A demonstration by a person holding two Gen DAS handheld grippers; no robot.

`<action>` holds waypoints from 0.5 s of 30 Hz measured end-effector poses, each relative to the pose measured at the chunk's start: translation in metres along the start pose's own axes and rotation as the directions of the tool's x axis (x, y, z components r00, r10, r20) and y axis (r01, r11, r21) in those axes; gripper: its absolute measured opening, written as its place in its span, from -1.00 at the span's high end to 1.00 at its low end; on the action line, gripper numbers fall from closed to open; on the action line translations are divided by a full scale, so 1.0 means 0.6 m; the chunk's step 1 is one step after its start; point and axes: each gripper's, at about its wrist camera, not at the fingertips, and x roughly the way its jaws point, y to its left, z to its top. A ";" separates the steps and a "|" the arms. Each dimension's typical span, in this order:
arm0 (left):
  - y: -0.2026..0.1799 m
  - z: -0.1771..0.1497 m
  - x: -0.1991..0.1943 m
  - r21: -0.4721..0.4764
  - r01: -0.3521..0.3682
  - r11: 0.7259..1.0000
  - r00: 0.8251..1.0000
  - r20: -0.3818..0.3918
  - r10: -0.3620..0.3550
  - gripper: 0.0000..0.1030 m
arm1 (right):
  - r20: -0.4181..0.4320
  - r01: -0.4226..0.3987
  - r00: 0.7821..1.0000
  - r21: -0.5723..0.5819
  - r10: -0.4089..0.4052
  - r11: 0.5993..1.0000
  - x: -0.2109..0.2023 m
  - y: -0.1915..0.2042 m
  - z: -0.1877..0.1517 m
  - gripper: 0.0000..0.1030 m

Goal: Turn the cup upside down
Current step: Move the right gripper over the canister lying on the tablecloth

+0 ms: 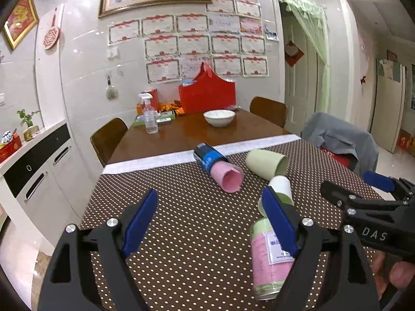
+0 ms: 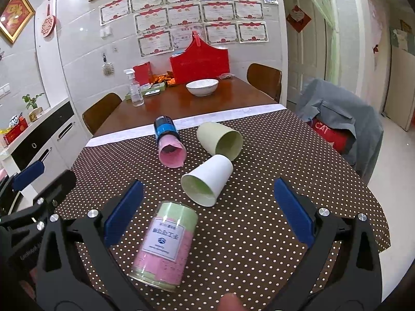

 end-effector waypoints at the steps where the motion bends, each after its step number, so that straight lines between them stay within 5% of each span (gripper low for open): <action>1: 0.002 0.002 -0.003 -0.003 -0.006 1.000 1.000 0.007 0.006 -0.58 | 0.000 -0.003 1.000 -0.002 0.003 1.000 -0.001 0.002 0.000 -0.90; 15: 0.022 0.005 -0.027 -0.033 -0.061 0.998 0.993 0.096 0.064 -0.58 | 0.014 -0.012 1.000 -0.036 0.013 0.999 -0.019 0.029 0.005 -0.90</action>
